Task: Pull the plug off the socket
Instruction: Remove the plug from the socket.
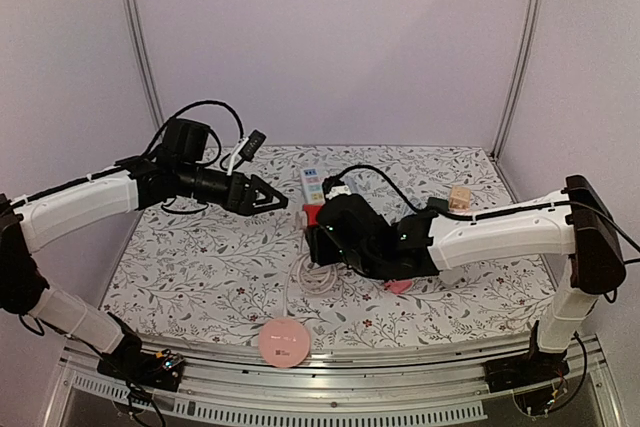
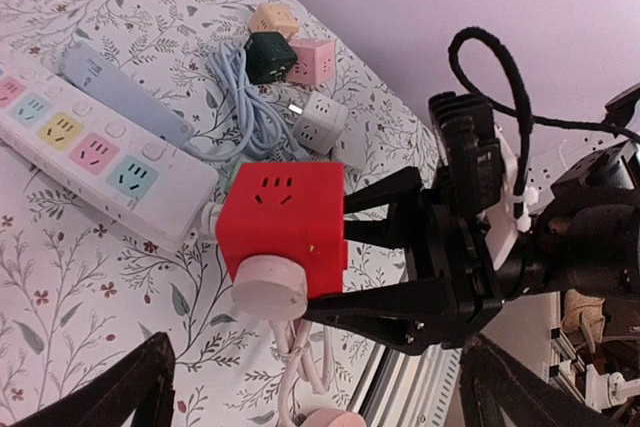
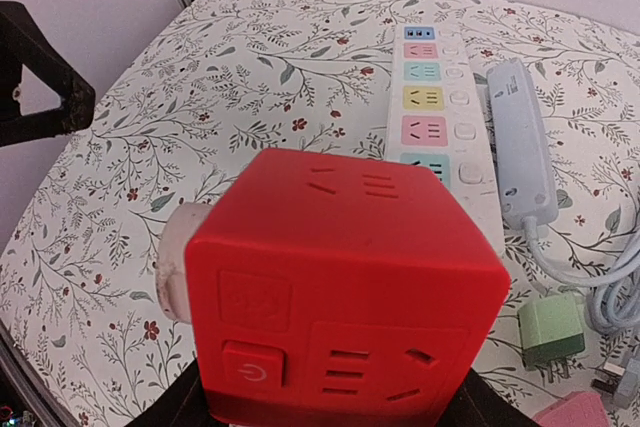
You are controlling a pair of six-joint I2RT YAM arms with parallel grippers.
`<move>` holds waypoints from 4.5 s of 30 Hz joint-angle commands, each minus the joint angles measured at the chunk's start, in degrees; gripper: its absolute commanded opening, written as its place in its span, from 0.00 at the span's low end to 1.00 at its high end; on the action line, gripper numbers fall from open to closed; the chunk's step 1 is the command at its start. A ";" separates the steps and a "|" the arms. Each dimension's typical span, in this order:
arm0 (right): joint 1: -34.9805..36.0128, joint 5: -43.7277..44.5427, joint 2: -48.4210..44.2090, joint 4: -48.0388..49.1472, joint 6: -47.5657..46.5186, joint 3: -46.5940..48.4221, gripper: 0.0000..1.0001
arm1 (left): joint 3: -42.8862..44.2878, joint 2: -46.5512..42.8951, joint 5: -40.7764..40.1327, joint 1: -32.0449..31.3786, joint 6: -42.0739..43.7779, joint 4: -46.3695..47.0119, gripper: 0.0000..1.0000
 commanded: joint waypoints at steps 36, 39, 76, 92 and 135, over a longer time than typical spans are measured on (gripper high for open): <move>-2.04 -3.89 -10.77 10.19 4.57 -1.85 0.23 | -1.37 8.43 0.78 -9.14 -7.34 8.83 0.34; -2.01 -4.10 -10.42 10.20 4.40 -1.57 0.22 | -1.28 8.78 0.95 -9.23 -7.36 8.78 0.27; -2.00 -1.24 -9.69 4.90 -12.20 -5.93 0.19 | -1.01 6.20 2.48 -6.39 -5.46 7.79 0.00; -2.08 -0.24 -8.98 4.94 -6.19 -2.74 0.20 | -1.67 6.18 2.60 -5.88 -5.99 9.09 0.00; -2.01 -1.73 -11.96 -4.78 -14.00 -0.61 0.19 | -1.08 3.58 3.02 -4.03 -4.46 7.48 0.00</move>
